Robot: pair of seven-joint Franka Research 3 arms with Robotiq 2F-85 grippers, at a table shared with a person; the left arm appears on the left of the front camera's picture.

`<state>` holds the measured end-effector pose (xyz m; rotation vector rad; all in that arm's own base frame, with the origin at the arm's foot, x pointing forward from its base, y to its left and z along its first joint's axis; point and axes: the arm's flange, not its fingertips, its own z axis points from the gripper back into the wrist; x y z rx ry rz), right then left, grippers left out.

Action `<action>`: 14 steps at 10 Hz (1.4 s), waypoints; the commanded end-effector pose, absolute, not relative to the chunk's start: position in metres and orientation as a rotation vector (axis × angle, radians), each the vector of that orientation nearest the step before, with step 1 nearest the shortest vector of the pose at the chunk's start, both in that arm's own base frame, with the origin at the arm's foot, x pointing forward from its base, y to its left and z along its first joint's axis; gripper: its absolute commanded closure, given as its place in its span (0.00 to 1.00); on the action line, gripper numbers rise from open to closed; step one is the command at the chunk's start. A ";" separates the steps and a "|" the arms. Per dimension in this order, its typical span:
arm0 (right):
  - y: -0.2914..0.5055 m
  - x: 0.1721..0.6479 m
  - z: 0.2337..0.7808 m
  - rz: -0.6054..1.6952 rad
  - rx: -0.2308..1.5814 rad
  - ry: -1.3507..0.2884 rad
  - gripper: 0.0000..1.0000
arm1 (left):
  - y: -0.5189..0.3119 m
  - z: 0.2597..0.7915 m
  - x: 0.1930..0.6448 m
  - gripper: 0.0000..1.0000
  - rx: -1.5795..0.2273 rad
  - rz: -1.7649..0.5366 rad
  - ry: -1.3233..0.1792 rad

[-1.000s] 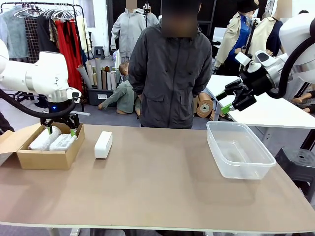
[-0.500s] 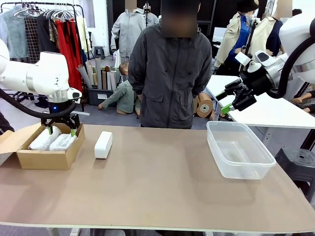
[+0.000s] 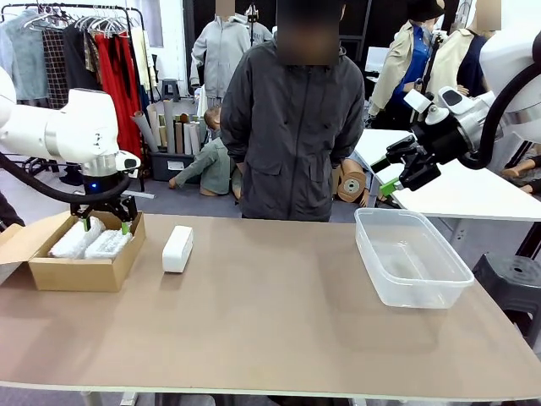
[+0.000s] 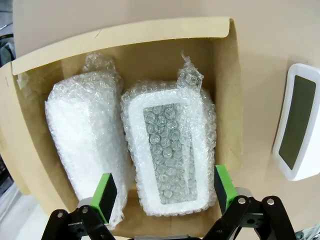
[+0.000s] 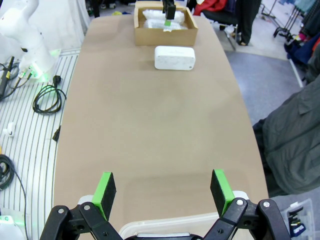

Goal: Separate and place wrapped and unwrapped clocks.
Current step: Pick up the Digital clock indicated by the person.

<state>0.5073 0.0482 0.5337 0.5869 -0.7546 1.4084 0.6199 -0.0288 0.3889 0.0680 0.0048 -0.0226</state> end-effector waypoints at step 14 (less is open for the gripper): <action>0.049 0.506 0.535 1.414 0.584 -0.757 0.00 | -0.034 0.536 0.567 0.00 -0.378 -1.355 -0.451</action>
